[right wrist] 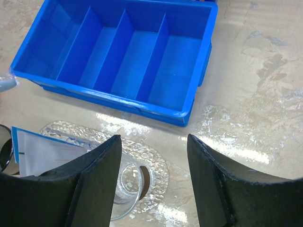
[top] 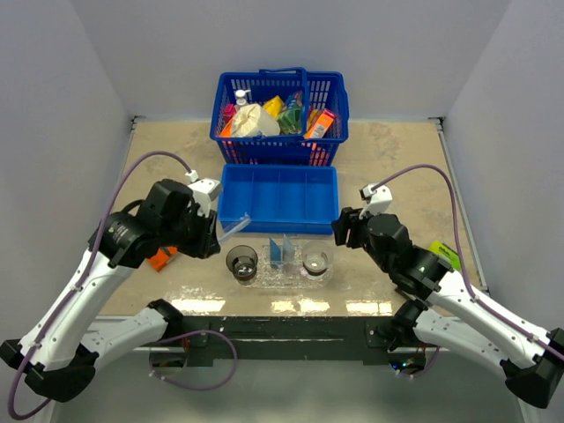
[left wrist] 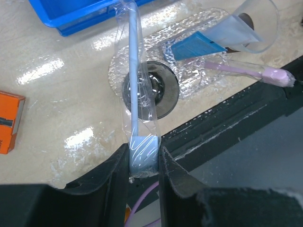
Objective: Prepare toiletry sets of a toothbrush and toothpaste on the tray
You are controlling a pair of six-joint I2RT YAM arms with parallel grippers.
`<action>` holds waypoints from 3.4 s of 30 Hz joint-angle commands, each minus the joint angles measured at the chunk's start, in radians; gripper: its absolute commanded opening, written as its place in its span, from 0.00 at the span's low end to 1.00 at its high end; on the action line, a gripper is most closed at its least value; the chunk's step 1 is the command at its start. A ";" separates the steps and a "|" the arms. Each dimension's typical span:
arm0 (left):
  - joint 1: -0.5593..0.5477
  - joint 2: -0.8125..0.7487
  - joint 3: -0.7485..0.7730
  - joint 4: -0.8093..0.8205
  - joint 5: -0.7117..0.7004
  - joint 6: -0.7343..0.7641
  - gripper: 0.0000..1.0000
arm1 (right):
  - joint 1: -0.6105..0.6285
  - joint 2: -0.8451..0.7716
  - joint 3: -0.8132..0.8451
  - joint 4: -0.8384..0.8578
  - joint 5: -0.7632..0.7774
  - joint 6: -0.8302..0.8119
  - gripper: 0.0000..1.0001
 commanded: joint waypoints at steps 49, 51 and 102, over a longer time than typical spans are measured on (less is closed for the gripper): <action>-0.114 -0.024 -0.024 -0.115 0.257 -0.021 0.00 | -0.002 -0.027 0.058 -0.046 0.058 0.000 0.60; -0.114 -0.015 -0.024 -0.115 0.251 -0.014 0.00 | -0.002 -0.025 0.057 -0.044 0.058 -0.001 0.60; -0.188 0.170 0.031 -0.086 0.208 0.000 0.00 | -0.002 -0.041 0.020 -0.005 0.032 -0.013 0.60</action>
